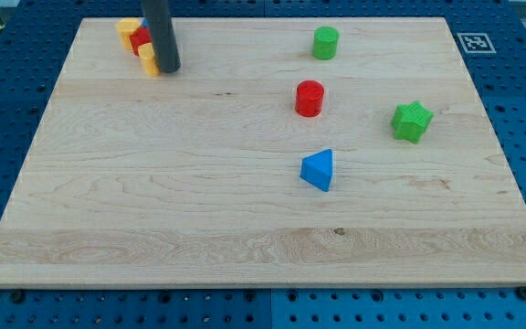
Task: Slide the red circle into the green star
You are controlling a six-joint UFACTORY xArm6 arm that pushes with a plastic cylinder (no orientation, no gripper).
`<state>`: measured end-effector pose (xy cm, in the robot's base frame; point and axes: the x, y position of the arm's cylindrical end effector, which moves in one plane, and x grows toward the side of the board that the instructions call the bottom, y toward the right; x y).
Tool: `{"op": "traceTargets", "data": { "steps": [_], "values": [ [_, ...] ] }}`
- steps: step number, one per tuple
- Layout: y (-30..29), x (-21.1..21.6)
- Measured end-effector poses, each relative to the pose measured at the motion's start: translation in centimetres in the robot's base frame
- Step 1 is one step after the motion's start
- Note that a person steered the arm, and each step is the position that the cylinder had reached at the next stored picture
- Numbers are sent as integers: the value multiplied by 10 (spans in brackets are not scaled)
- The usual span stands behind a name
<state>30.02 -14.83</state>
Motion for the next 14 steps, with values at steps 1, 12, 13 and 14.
{"op": "traceTargets", "data": {
  "steps": [1, 12, 13, 14],
  "values": [
    [-2, -6],
    [240, 124],
    [236, 128],
    [229, 152]
  ]
}}
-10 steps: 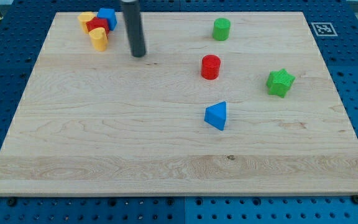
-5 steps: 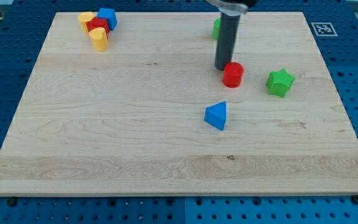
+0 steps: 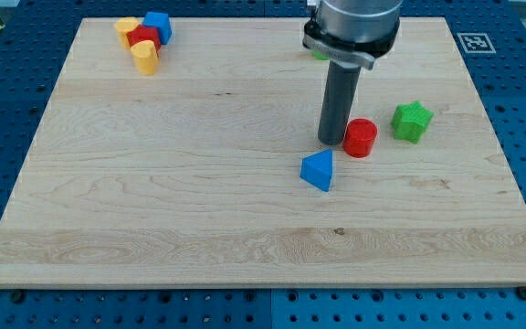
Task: Slide the red circle into the green star
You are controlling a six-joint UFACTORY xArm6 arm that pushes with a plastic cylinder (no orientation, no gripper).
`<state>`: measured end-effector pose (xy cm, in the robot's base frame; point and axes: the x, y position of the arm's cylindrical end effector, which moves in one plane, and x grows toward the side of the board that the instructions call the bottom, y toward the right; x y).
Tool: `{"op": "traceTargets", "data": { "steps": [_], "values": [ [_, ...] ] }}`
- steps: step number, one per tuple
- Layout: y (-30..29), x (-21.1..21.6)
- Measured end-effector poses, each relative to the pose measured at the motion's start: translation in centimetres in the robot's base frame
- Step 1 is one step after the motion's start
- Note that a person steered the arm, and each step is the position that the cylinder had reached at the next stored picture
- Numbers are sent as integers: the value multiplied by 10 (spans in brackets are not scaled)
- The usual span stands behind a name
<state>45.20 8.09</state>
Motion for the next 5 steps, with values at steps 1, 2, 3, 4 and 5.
{"op": "traceTargets", "data": {
  "steps": [1, 2, 3, 4, 5],
  "values": [
    [13, 19],
    [16, 20],
    [16, 13],
    [16, -4],
    [18, -13]
  ]
}}
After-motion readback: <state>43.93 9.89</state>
